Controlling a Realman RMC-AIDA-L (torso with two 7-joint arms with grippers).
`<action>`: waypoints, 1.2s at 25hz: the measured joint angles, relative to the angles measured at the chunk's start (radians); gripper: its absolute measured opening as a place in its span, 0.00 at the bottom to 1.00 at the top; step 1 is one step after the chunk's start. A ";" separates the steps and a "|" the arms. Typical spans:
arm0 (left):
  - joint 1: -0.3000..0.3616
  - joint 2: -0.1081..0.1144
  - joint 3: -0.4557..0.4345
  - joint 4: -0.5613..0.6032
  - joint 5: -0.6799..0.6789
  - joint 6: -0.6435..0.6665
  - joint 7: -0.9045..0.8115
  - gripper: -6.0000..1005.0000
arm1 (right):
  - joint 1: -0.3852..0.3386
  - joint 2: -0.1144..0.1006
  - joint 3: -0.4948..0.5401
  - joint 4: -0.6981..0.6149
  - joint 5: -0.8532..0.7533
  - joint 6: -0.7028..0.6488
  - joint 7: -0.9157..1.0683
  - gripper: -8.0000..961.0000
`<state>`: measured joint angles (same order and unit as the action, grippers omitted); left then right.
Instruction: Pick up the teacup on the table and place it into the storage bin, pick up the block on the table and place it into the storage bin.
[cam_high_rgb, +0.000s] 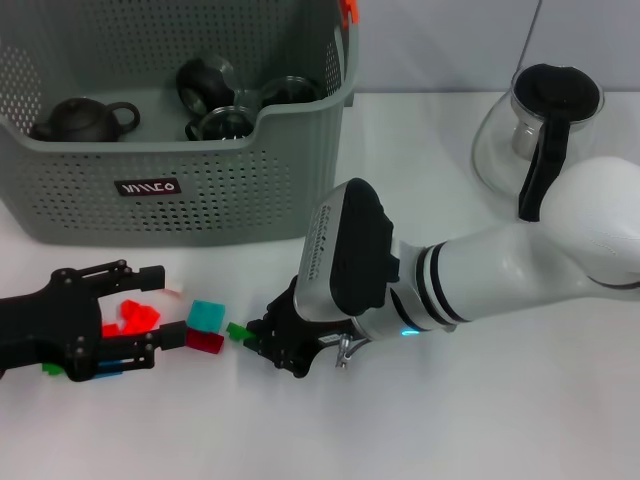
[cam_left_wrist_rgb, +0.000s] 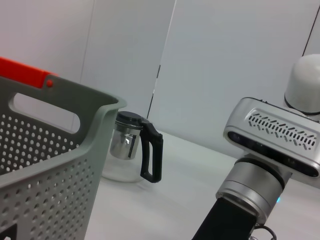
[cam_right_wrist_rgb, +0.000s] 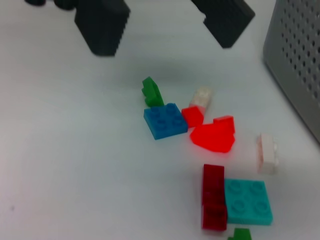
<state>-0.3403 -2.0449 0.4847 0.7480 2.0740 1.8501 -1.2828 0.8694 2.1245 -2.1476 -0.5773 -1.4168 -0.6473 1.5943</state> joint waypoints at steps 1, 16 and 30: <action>0.000 0.000 0.000 -0.001 0.000 0.000 0.001 0.77 | 0.001 0.000 0.000 -0.001 0.000 0.000 0.000 0.26; 0.001 0.006 -0.002 0.001 0.000 0.009 -0.004 0.76 | -0.009 -0.004 0.007 -0.003 0.015 -0.008 -0.002 0.12; 0.006 0.012 -0.007 0.012 0.000 0.013 -0.005 0.76 | -0.074 -0.031 0.126 -0.068 -0.018 -0.098 -0.021 0.12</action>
<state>-0.3340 -2.0329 0.4775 0.7599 2.0739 1.8635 -1.2874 0.7956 2.0932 -2.0213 -0.6455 -1.4351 -0.7450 1.5732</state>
